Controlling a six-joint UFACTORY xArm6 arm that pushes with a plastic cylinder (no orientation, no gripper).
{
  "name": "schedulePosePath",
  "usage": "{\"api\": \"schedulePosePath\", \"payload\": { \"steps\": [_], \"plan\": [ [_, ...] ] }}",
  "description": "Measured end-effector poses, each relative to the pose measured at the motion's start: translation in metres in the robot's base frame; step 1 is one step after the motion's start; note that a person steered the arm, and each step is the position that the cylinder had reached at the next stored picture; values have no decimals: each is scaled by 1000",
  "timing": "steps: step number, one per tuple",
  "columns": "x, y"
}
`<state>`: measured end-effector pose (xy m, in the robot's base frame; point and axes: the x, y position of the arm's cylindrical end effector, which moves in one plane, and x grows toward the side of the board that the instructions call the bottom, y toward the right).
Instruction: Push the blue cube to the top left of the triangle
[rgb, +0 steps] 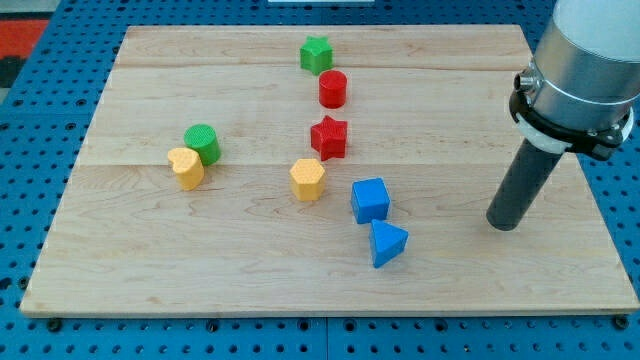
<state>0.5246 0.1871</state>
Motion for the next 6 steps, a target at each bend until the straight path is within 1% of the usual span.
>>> {"api": "schedulePosePath", "payload": {
  "steps": [1,2,3,4,5,6],
  "plan": [
    [0,-12],
    [-9,-50],
    [-22,-57],
    [-47,-62],
    [-82,-101],
    [-54,-126]
  ]
}}
